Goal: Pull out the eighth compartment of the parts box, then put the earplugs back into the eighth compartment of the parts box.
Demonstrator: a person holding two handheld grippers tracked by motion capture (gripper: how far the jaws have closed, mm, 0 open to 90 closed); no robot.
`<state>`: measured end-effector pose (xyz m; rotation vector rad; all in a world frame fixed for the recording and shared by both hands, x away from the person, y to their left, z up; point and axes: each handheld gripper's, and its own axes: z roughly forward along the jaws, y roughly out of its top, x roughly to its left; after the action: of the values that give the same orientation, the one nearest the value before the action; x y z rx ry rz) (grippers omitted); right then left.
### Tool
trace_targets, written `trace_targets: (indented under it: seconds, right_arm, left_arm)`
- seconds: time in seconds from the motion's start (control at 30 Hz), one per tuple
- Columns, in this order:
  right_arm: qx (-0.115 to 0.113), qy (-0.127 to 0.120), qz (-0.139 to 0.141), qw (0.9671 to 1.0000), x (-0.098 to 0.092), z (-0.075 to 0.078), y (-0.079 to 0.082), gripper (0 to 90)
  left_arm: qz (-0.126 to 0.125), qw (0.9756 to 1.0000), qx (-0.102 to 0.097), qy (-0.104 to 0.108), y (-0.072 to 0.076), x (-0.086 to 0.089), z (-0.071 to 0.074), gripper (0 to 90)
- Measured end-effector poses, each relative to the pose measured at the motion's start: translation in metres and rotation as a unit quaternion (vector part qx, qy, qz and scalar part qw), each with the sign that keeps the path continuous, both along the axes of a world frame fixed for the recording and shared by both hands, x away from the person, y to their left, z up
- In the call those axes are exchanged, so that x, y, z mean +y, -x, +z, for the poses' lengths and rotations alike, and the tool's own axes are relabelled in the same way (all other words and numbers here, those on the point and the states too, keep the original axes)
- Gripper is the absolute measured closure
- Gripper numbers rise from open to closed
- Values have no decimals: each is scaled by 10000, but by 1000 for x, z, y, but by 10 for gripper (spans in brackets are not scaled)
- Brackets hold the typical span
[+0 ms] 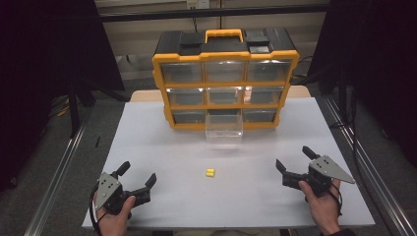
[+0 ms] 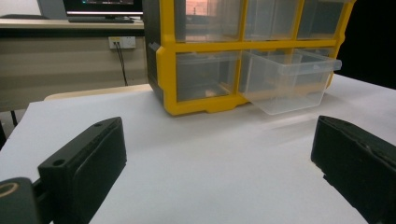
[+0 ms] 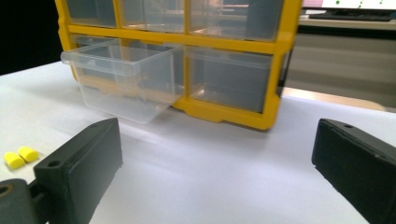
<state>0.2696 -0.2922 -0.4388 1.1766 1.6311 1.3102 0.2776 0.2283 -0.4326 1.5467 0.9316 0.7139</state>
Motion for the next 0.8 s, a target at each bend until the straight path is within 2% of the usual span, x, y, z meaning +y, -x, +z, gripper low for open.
trace_targets:
  seconds: [0.13,0.17,0.37,0.47,0.7,0.8]
  right_arm:
    - [25,100,-109,9999,-8,-4,10,9]
    - [25,100,-109,9999,-8,-4,10,9]
    - [54,60,-42,10000,-5,-5,7,9]
    - [46,74,-39,10000,-4,-4,6,8]
    - [122,63,117,9998,1,-4,0,8]
    - [195,112,328,9992,7,-5,-2,8]
  left_arm:
    - [2,10000,-16,-26,0,-2,1,34]
    - [-23,10000,-27,-85,0,-2,1,34]
    - [-113,9999,-9,-2,-1,-5,1,34]
    - [-122,9999,-13,-31,-2,-5,0,34]
    - [-128,9999,10,-68,-3,-3,-1,34]
    - [-161,9999,2,-17,-2,-4,0,34]
